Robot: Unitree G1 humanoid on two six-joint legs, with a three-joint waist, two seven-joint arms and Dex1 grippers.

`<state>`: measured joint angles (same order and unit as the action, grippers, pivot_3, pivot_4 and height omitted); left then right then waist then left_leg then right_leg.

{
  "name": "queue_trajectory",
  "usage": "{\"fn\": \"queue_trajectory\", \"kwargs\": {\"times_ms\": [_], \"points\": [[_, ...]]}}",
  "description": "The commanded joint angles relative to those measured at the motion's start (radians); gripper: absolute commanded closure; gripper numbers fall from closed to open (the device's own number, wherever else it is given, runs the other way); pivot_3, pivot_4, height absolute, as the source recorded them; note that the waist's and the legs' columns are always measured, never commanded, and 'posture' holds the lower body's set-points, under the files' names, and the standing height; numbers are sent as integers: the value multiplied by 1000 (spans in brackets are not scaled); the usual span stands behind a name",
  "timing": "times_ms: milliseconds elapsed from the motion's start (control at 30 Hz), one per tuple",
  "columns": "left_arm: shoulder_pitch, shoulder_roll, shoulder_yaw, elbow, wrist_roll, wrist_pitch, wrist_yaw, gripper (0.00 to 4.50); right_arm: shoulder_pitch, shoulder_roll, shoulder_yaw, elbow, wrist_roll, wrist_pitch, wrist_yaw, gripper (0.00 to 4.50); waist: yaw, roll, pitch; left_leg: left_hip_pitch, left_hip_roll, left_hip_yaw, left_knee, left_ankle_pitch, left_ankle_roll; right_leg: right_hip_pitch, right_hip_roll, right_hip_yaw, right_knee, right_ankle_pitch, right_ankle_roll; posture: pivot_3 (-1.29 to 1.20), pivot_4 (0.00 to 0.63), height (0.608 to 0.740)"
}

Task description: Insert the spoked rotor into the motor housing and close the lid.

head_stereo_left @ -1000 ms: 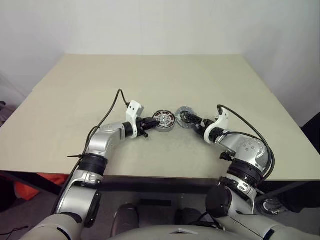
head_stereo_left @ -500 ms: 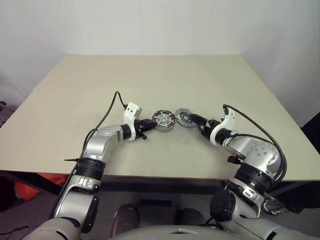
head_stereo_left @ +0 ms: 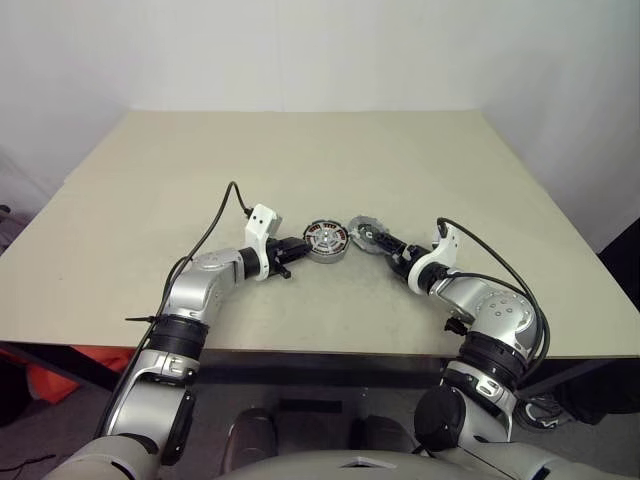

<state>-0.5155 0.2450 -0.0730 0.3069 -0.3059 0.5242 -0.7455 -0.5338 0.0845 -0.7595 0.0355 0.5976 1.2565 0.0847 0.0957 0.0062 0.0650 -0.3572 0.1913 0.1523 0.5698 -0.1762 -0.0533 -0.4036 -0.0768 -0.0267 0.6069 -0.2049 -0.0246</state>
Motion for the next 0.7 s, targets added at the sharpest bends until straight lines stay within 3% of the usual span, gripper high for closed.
{"fn": "queue_trajectory", "kwargs": {"times_ms": [33, 633, 700], "points": [[-20, 5, 9, -33, -2, -2, 4, 3134, -37, -20, 29, 67, 24, -58, -5, 826, 0, 0, 0, 0, 0, 0, 0, 0, 0, 0, 0, 0, 0, 0, 0, 0, 0, 740], [-1, 10, 9, -56, -1, 3, 19, 3134, -260, -122, 152, 587, 17, -455, 150, 826, 1, 0, 0, -8, 0, 0, 2, -4, 7, -4, 0, -1, -1, 4, -8, 0, 0, 740], [3, 12, 10, -62, -2, 5, 20, 3134, -274, -129, 159, 625, 17, -496, 151, 463, 0, 0, 0, -10, 0, 0, 2, -4, 8, -5, 0, -2, -1, 4, -8, 0, 0, 740]]}}
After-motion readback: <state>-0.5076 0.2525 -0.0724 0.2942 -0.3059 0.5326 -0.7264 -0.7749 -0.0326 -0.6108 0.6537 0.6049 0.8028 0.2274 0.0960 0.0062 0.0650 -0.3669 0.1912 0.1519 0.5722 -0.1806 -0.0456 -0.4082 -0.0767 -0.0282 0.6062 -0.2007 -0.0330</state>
